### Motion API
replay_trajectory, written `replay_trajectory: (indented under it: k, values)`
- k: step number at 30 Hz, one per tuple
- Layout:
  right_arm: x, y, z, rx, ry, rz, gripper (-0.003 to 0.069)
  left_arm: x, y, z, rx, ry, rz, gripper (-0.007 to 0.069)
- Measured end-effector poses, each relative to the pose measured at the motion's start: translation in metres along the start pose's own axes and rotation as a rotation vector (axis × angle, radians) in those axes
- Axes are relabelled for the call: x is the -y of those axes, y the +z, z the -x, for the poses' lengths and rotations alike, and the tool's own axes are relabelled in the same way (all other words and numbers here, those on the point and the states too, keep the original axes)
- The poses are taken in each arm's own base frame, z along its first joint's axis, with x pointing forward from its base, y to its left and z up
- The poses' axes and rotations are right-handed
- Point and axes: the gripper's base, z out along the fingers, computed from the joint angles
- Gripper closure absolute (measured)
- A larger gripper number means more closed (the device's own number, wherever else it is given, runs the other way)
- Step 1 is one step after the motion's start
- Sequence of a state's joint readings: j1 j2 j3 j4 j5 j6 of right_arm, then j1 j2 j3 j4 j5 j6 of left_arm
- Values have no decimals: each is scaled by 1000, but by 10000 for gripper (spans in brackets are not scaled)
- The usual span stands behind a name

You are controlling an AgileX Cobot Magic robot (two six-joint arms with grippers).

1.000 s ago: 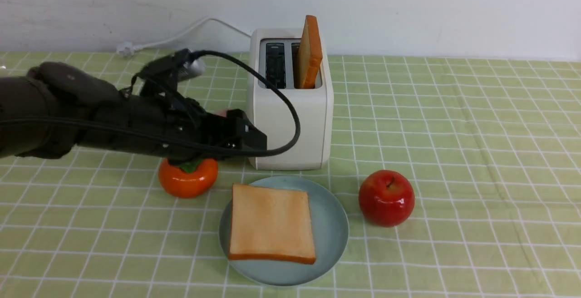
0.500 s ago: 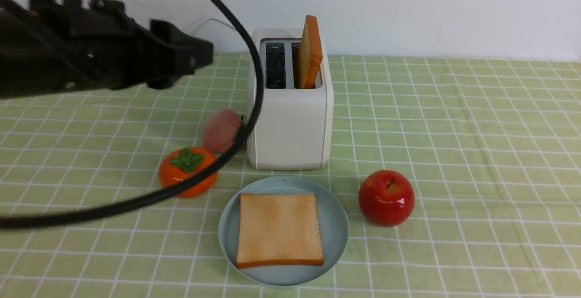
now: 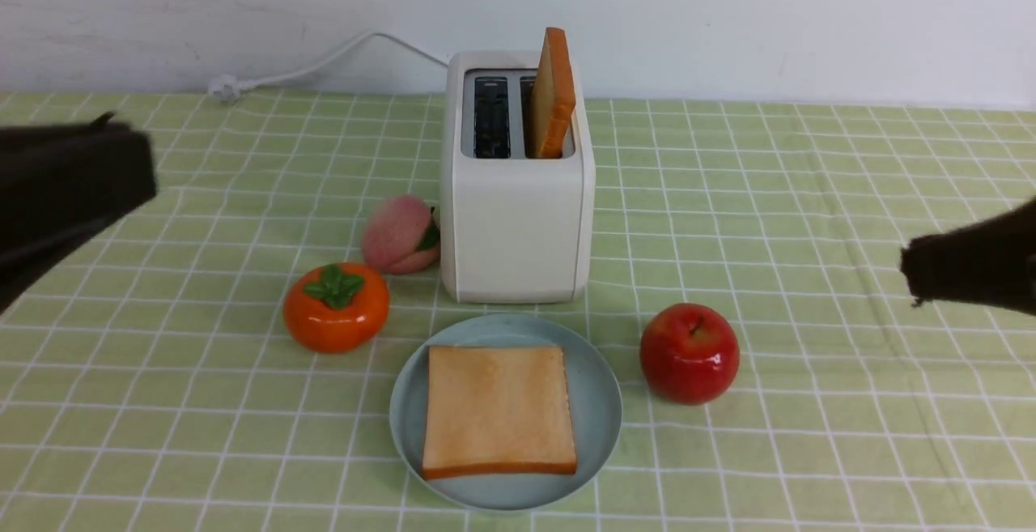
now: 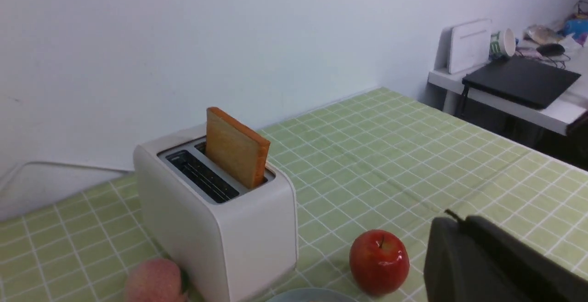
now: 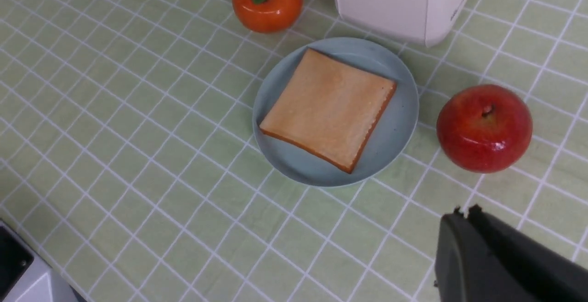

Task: Take toasted bread from bread machine on green coffee tablecloth place on plate.
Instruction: 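Grasp the toast slice in the toaster and pull it up out of the slot with the right gripper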

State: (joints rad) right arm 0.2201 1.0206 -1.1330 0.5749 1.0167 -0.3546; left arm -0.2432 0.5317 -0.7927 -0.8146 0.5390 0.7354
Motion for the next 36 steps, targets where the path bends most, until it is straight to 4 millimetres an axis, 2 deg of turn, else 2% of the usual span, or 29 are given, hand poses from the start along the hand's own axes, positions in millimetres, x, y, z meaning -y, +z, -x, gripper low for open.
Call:
replay_trajectory:
  k: [1,3,7,8,13,14,15,17,19,20,22,27,28,29,36]
  values:
    - [-4,11,12,-2,-23,24,657,2,-13,-14,43,2,33,638]
    - [-10,27,26,2,-60,52,657,2,-22,-24,92,3,72,638]
    - [-20,60,49,26,-106,53,655,-1,-32,-39,172,-16,139,638]
    - [-19,74,57,37,-113,29,654,-2,-33,-42,190,-29,153,638]
    - [-13,115,75,70,-150,-42,626,-5,-33,-42,230,-66,183,638]
    - [-9,130,81,70,-137,-60,599,-7,-34,-41,248,-72,198,638]
    - [-8,132,83,78,-132,-62,594,-7,-34,-40,253,-73,202,638]
    - [-2,151,91,92,-103,-84,527,-10,-35,-38,284,-83,228,638]
    - [3,166,98,120,-88,-100,441,-11,-36,-37,303,-86,245,638]
    - [4,168,99,125,-87,-103,424,-11,-36,-37,303,-86,245,638]
    - [9,184,104,159,-87,-119,306,-12,-37,-36,308,-87,250,638]
    - [26,225,104,214,-95,-158,141,-10,-36,-37,296,-93,235,638]
    - [26,225,105,222,-95,-159,137,-10,-36,-37,295,-94,233,638]
    - [36,239,105,259,-82,-175,116,-9,-35,-38,282,-90,220,638]
    - [63,280,113,341,-60,-214,102,-8,-35,-39,267,-48,216,638]
